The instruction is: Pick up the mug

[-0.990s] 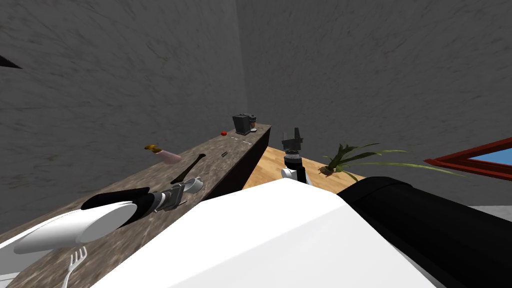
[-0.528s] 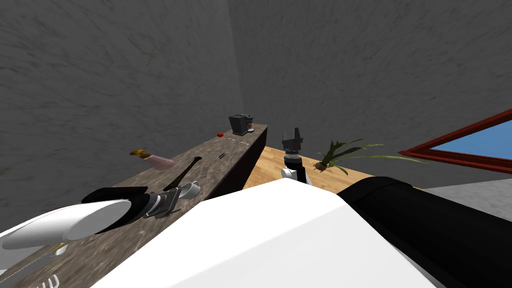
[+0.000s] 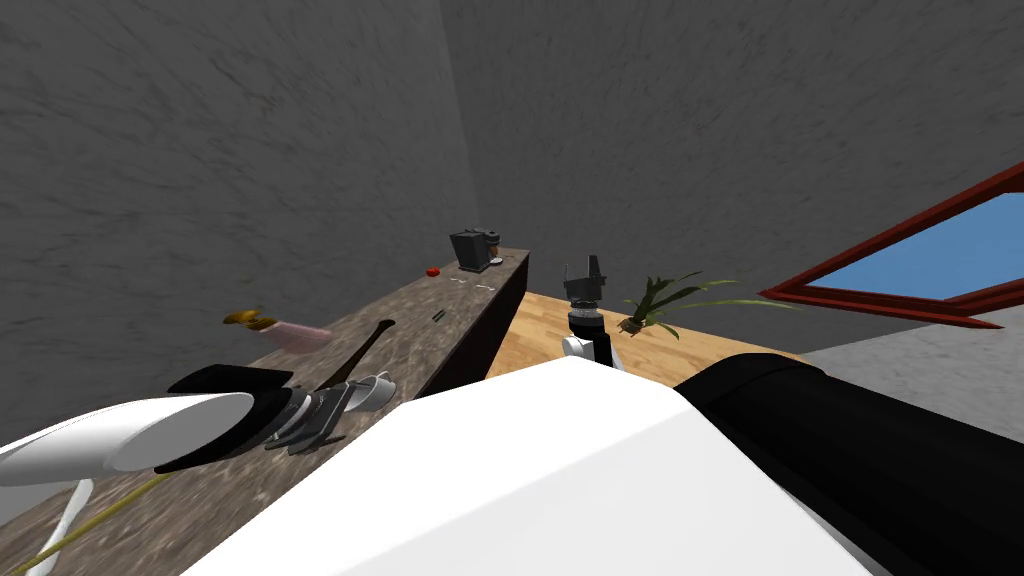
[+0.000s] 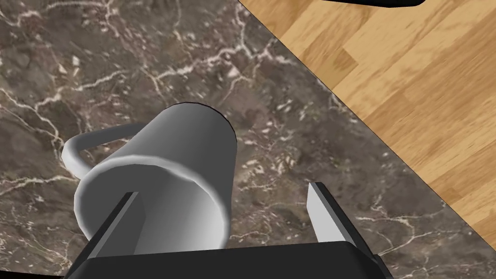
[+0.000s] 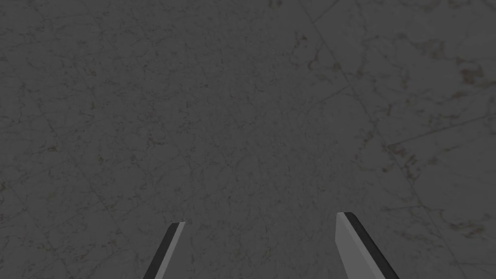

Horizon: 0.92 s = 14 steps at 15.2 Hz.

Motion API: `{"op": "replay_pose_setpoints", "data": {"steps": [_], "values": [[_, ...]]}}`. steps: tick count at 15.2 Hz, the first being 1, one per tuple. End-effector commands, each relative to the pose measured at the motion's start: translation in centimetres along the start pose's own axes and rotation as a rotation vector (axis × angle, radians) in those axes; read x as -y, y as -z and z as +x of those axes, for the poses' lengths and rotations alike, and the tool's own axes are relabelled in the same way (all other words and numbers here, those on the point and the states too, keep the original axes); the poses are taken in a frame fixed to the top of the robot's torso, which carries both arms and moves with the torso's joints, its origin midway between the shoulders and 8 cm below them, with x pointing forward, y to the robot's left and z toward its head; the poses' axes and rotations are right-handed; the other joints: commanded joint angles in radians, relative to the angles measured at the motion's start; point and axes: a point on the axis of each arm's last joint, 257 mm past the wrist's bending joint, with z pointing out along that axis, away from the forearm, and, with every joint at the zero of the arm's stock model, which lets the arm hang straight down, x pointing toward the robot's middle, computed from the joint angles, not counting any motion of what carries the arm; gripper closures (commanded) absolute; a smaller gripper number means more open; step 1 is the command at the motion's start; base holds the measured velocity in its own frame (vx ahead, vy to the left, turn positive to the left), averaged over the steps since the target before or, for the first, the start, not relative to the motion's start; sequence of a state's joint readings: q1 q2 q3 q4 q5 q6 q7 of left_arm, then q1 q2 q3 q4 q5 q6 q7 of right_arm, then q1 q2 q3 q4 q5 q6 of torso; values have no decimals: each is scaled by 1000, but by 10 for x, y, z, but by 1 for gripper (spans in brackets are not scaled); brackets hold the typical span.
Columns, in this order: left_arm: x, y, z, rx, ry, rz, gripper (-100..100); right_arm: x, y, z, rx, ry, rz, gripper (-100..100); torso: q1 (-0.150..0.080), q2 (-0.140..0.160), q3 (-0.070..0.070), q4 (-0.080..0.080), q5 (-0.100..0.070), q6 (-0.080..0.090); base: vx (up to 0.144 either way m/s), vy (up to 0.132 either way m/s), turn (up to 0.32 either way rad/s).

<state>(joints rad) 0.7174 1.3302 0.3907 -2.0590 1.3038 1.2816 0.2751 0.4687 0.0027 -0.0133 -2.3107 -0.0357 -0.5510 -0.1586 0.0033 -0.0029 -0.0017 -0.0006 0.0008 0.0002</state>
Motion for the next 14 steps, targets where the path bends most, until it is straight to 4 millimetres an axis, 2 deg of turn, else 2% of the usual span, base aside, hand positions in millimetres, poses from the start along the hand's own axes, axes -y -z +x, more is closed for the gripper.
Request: {"op": "replay_pose_setpoints", "data": {"steps": [1, 2, 3, 5, 6, 7, 11, 12, 13, 14], "values": [[-6, 4, -1, 2, 2, -34, -100, 0, 0, 0, 0, 0, 0, 0, 0, 0, 0, 0, 0, 0, 5, 25, -97], [-3, 1, 0, 1, 1, -15, -100, 0, 0, 0, 0, 0, 0, 0, 0, 0, 0, 0, 0, 0, 3, 17, -34], [-9, -11, -8, 4, 15, -17, -100, 0, 0, 0, 0, 0, 0, 0, 0, 0, 0, 0, 0, 0, -3, -8, -85], [-12, -17, -12, 6, 22, -15, -100, 0, 0, 0, 0, 0, 0, 0, -3, 1, 1, 0, 0, 0, -12, -30, -112], [-10, -13, -8, 4, 19, -18, -100, 0, 0, 0, 0, 0, 0, 0, -4, 1, 1, 0, 0, 0, -9, -22, -30], [-10, -14, -9, 5, 19, -17, 100, 0, 0, 0, 0, 0, 0, 0, -4, 1, 1, 0, -1, -1, -3, -7, 2], [-10, -14, -9, 3, 20, -16, 100, 0, 0, 0, 0, 0, 0, 0, -3, 0, 0, 0, -1, 0, 0, 0, 3], [-5, 0, -2, 2, 4, -19, 100, 0, 0, 0, 0, 0, 0, 0, -2, 0, 0, 0, -1, 0, 3, 15, 126], [-4, 2, -1, 1, 1, -20, 100, 0, 0, 0, 0, 0, 0, 0, -2, 0, 0, 0, -1, -1, 14, 28, 166], [-5, -4, -3, 1, 7, -17, 100, 0, 0, 0, 0, 0, 0, 0, -1, 0, 0, 0, -1, -1, 11, 16, 58]]}}
